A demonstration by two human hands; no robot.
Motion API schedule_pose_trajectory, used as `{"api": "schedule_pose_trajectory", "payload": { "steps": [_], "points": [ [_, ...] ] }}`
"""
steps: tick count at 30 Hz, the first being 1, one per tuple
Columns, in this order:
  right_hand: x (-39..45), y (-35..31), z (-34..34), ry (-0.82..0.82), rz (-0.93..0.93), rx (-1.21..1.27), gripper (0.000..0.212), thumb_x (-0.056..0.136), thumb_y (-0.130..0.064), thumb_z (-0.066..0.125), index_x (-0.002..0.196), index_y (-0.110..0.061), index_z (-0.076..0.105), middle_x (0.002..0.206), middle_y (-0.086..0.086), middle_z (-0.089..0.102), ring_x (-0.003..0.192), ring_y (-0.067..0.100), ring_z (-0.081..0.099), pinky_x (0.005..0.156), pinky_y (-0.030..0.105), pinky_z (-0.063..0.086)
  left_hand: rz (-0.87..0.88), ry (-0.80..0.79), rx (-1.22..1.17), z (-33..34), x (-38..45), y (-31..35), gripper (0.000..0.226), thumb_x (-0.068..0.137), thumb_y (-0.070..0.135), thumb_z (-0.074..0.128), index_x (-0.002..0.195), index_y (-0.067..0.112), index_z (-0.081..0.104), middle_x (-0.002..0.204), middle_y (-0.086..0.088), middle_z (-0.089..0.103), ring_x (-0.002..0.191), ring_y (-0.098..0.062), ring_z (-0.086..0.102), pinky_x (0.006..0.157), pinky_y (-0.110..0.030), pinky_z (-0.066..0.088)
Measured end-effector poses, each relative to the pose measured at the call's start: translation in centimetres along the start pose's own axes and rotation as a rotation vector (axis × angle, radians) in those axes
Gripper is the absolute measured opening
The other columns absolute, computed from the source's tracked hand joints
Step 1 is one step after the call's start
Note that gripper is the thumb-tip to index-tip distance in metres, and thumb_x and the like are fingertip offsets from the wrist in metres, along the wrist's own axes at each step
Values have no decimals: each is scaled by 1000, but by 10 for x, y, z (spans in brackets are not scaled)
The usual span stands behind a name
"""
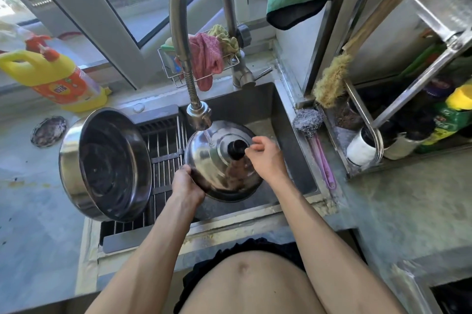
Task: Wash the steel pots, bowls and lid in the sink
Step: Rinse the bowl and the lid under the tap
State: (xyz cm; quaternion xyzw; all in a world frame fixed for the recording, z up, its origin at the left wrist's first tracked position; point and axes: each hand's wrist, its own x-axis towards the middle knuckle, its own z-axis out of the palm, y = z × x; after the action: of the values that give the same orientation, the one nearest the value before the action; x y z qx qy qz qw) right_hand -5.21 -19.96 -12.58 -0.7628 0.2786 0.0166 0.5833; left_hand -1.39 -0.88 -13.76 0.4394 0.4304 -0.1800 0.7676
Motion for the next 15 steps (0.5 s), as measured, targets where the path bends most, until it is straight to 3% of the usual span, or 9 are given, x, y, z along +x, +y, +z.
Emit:
{"api": "schedule_pose_trajectory", "payload": {
  "steps": [2,4,6,7,10,15],
  "points": [
    [3,3,-8,31,53,7,27,88,-20,67,115,-13,66,100,1,68,94,16,65,90,28,49,76,-28,65,5,1,0,34,109,20,36,127,5,60,130,-20,66,120,-35,64,101,-54,51],
    [9,3,-15,44,104,33,20,88,-22,65,106,-14,68,96,1,70,91,19,68,90,37,54,194,-57,258,12,-1,2,30,110,23,43,114,3,65,120,-19,70,109,-30,67,100,-48,53],
    [12,0,-22,30,156,55,10,89,-25,63,94,-17,66,90,1,70,85,22,71,82,43,59,343,-101,575,21,-7,4,27,108,22,49,90,11,65,92,-14,69,84,-26,64,78,-39,54],
    [13,-2,-25,16,190,77,10,92,-27,61,91,-17,63,88,3,69,81,22,71,74,41,60,423,-133,733,25,-9,4,29,106,18,50,80,13,62,79,-9,63,73,-23,58,67,-34,48],
    [15,-10,-34,-31,314,117,25,98,-37,55,99,-12,58,87,7,64,70,22,69,53,31,56,608,-264,1093,38,-17,0,29,103,12,54,74,16,59,69,-2,60,68,-19,52,66,-33,41],
    [20,-12,-42,-81,489,131,63,90,-59,56,126,-9,49,111,17,61,79,35,70,44,31,54,898,-433,1486,50,-36,-11,23,99,8,59,76,11,60,72,-9,64,69,-24,55,66,-35,38]
  ]
}}
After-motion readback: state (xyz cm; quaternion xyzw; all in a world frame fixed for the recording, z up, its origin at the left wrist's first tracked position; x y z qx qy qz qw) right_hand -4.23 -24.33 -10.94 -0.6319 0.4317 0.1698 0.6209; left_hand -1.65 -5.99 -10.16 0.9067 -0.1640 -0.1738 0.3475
